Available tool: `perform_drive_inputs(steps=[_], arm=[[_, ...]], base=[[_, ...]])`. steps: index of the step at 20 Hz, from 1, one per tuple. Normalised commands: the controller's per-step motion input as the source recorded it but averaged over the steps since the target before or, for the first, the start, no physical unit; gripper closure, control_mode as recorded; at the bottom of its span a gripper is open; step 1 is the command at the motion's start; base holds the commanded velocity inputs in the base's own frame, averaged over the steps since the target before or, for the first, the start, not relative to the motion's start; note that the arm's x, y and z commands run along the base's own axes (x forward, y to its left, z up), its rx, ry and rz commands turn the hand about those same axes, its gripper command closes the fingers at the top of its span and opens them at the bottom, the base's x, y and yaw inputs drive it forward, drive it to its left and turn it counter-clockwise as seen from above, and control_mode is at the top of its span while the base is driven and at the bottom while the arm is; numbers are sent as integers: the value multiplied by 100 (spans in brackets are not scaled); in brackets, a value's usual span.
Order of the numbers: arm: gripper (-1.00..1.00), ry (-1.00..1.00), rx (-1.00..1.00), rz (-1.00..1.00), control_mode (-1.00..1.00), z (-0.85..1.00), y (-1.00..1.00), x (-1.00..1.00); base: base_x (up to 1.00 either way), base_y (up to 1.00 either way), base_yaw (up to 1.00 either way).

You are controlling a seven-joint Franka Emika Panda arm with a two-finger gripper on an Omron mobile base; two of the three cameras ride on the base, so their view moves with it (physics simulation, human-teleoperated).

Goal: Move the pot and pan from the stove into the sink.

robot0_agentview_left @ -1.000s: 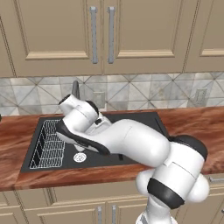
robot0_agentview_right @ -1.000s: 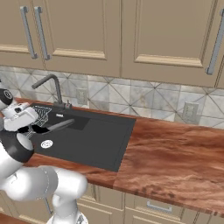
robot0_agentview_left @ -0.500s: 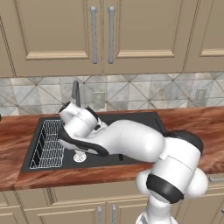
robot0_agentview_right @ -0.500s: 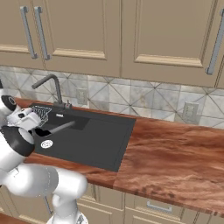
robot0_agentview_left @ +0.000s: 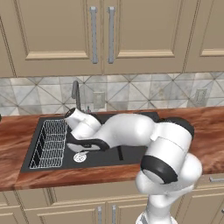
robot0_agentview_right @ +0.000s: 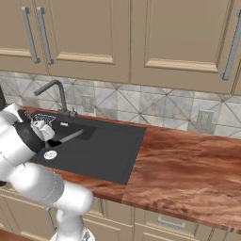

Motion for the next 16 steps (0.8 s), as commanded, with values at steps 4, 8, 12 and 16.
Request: perform_drive_inputs(steps=[4,8,12,16], arm=[[100,-3,0,2,-100,-57,0,44],[100,-4,0,0,-100,-45,1,49],[-100,-3,0,0,-100,-17,0,19],[-100,0,0,-4,-100,5,3,7]], base=[[0,0,0],[0,0,0],[0,0,0],[0,0,0]])
